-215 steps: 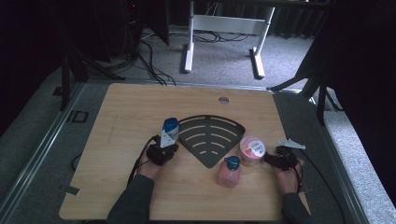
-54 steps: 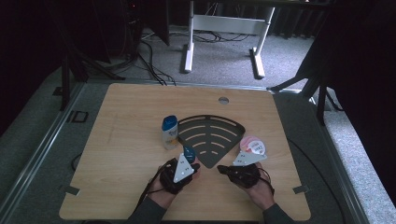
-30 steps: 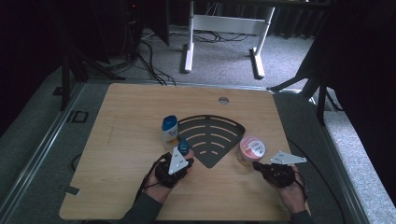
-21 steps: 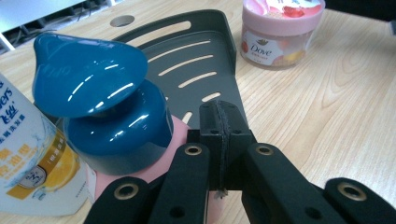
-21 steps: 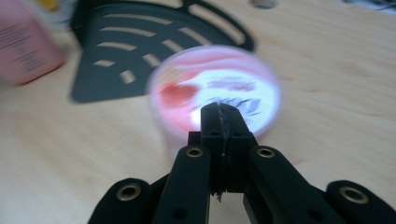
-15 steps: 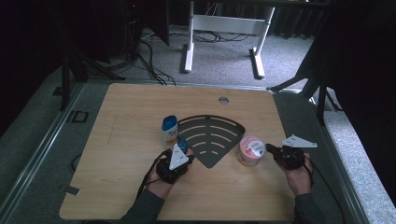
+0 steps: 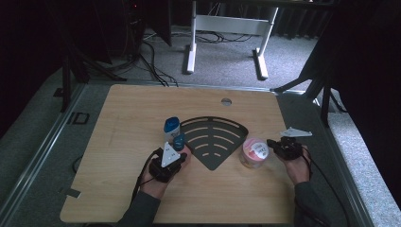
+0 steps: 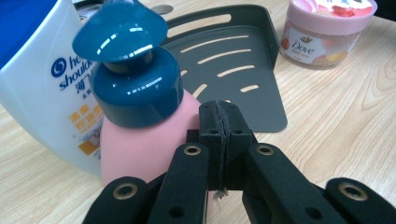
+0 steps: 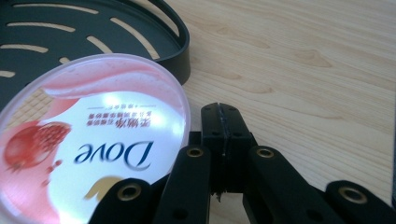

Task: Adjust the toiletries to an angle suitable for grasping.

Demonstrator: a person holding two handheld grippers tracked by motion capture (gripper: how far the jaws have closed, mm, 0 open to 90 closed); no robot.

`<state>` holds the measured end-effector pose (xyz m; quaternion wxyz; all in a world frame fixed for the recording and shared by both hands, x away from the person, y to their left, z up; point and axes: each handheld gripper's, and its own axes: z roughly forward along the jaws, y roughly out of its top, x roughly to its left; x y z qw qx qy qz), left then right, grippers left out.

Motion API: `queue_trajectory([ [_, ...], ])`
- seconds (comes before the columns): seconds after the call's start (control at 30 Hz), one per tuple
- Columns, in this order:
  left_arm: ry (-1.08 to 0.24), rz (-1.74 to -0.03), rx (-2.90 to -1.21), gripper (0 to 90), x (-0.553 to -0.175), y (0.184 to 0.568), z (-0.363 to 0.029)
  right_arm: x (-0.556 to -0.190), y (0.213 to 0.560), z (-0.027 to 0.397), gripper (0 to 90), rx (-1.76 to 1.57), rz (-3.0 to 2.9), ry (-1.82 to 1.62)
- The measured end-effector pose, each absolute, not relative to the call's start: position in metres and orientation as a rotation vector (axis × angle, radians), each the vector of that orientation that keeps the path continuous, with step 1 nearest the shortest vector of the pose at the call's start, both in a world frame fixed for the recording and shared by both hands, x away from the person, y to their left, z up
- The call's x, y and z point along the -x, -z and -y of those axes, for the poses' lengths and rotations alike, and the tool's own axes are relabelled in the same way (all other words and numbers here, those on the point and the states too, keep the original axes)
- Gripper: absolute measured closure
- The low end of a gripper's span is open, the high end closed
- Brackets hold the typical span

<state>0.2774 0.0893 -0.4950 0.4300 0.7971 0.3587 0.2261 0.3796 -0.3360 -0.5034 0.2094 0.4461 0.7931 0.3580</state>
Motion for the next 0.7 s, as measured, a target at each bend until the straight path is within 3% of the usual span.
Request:
queue_trajectory([
  [0.33,-0.543,-0.868,-2.025,87.1,-0.274,0.503,-0.083,-0.392,0.502,0.334,90.0,-1.190,-2.263,-1.062],
  [0.7,-0.500,-0.787,-2.072,85.1,-0.271,0.508,-0.062,-0.382,0.503,0.323,90.0,-1.091,-2.345,-1.077],
])
